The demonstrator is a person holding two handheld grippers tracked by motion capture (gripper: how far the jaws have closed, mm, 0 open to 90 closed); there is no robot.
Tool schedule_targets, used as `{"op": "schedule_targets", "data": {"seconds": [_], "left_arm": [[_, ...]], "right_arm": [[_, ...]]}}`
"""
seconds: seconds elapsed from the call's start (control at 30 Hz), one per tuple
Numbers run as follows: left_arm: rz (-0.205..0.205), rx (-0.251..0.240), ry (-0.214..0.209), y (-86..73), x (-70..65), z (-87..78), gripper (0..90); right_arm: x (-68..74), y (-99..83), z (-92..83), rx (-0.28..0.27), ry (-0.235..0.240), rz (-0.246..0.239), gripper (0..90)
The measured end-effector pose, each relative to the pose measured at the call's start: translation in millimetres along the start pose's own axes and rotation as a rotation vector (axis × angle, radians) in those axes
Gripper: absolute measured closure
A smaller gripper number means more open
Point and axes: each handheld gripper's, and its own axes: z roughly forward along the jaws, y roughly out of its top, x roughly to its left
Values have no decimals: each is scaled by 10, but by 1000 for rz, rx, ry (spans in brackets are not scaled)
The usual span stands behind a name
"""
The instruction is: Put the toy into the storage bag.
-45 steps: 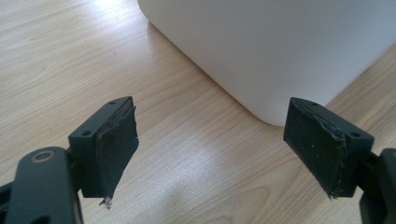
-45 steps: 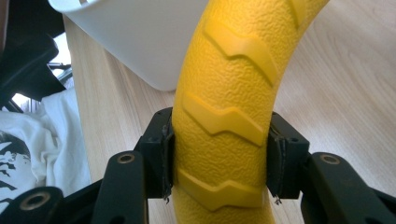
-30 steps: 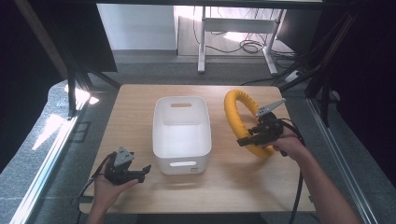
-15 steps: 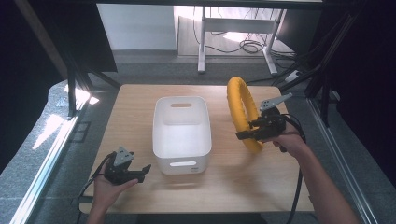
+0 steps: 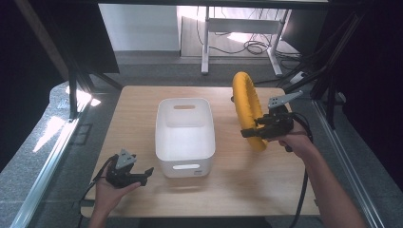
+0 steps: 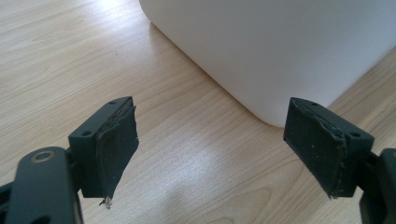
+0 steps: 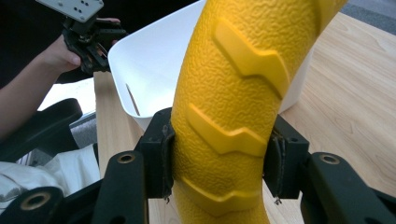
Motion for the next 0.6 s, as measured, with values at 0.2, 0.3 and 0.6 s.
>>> {"op": "schedule_targets", "data": {"seconds": [0.2,0.3,0.6], "left_arm": [[0,0,0,0,1,0,176],[-1,0,0,0,2,-1,176],[-3,-3,-2,-1,-1,2,176]], "right_arm": [[27,50,-20,-12,5,-12,519],[47,92,-33,-21,3,-18,519],[102,215,-48,-41,10,-39,519]]}}
